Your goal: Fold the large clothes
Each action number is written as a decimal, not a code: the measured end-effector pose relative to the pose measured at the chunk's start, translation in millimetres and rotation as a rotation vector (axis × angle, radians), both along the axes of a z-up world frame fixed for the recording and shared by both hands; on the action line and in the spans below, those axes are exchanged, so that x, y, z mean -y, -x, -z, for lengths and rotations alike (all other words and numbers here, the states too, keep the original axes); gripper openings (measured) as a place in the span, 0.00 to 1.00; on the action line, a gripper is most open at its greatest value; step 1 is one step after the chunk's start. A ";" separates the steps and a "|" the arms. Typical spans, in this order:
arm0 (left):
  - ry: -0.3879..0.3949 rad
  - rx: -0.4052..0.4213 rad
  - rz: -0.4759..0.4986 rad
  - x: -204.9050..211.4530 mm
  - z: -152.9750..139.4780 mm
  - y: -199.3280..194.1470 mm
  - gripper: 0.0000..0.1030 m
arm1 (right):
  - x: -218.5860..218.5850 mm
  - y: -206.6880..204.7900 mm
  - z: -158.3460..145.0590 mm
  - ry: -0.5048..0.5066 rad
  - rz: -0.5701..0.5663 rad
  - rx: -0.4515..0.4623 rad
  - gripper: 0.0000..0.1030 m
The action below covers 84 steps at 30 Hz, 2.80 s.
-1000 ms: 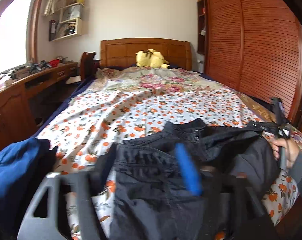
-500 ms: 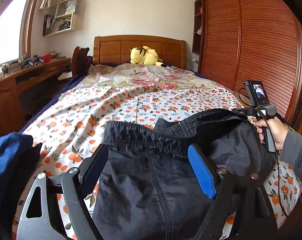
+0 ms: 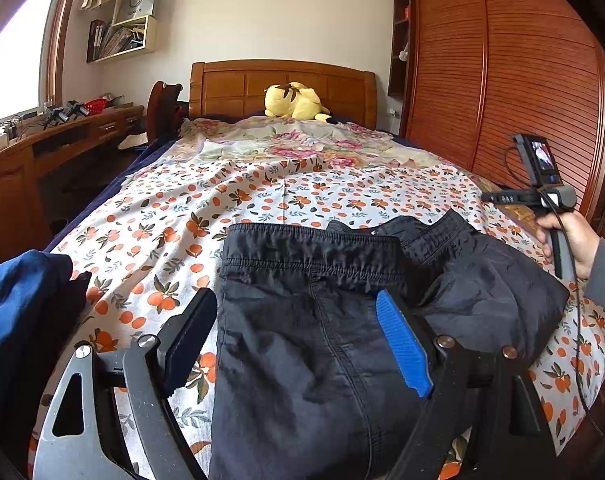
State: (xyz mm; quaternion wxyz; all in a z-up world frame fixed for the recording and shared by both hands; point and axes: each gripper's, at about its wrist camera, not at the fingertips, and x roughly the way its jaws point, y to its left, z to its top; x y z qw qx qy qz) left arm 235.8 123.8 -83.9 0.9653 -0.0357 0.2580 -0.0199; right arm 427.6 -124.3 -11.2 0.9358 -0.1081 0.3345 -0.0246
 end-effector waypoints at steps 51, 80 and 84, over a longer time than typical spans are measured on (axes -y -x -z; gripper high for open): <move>0.006 -0.246 -0.120 -27.2 81.6 64.0 0.80 | 116.3 182.9 76.7 -0.251 -0.101 -0.133 0.78; -0.052 -0.153 -0.013 -5.0 27.1 138.0 0.06 | 102.2 285.1 17.8 -0.183 -0.295 -0.087 0.07; -0.047 -0.171 0.001 -7.0 28.9 162.7 0.06 | 116.2 314.1 17.4 -0.220 -0.304 -0.120 0.08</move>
